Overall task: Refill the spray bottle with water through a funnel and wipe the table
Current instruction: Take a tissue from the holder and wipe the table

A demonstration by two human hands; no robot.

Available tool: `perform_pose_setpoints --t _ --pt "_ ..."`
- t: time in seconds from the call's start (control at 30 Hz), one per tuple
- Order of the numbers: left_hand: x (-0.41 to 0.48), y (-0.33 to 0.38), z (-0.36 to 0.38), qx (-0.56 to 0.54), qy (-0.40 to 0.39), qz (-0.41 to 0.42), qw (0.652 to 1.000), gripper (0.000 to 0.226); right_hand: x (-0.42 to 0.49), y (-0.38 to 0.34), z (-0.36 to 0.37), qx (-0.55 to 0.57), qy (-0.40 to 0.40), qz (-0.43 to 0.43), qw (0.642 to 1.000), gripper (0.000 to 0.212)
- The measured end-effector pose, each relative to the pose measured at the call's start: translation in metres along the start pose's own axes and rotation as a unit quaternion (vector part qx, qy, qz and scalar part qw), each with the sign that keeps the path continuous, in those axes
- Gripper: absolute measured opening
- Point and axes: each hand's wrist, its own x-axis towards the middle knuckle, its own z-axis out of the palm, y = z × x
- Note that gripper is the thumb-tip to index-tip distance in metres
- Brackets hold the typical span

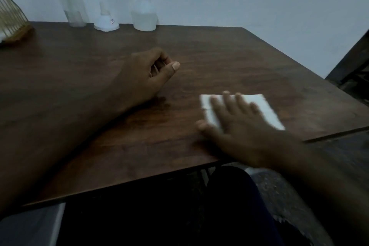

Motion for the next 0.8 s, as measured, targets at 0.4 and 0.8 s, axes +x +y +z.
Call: perform_pose_setpoints --t 0.4,0.8 --pt "-0.001 0.005 -0.001 0.009 -0.019 -0.003 1.000 0.027 -0.019 0.058 -0.010 -0.011 0.017 0.083 0.996 0.102" --pt "-0.003 0.006 -0.001 0.014 -0.025 -0.024 0.999 0.024 -0.020 0.046 0.003 -0.005 0.020 -0.004 1.000 0.091"
